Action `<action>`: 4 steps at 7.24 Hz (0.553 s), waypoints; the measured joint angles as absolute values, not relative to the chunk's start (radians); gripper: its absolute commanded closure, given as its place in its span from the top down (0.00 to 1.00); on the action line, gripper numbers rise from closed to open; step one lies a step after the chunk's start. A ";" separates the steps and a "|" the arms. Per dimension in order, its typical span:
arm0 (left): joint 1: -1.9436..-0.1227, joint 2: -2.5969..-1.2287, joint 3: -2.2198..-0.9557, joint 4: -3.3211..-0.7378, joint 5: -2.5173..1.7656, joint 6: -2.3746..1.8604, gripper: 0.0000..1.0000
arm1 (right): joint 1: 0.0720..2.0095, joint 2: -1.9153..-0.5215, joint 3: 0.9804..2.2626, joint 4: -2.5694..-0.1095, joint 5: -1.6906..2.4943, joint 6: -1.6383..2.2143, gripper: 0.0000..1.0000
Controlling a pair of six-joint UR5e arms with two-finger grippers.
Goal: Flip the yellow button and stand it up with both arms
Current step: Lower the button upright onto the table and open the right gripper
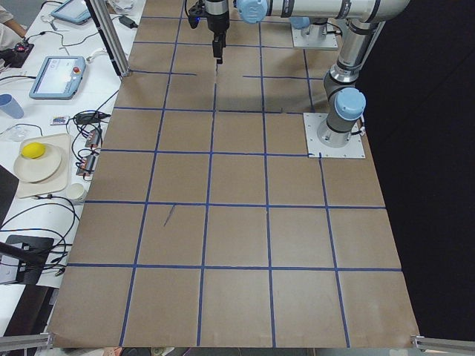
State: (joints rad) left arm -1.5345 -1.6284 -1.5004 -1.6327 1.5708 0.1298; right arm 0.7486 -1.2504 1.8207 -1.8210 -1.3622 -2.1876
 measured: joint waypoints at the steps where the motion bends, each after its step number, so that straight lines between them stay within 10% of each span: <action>1: -1.535 -1.631 -1.498 -1.623 1.569 0.129 0.99 | 0.749 -1.247 1.821 -1.822 -1.364 -2.188 0.50; 2: -1.534 -1.632 -1.497 -1.610 1.565 0.129 0.99 | 0.749 -1.246 1.821 -1.821 -1.363 -2.189 0.84; 4: -1.533 -1.630 -1.496 -1.599 1.559 0.128 0.99 | 0.749 -1.233 1.822 -1.820 -1.361 -2.185 0.98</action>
State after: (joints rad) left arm -1.5334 -1.6302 -1.4961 -1.5986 1.5589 0.1285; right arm 0.7486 -1.2328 1.8222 -1.8199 -1.3605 -2.1851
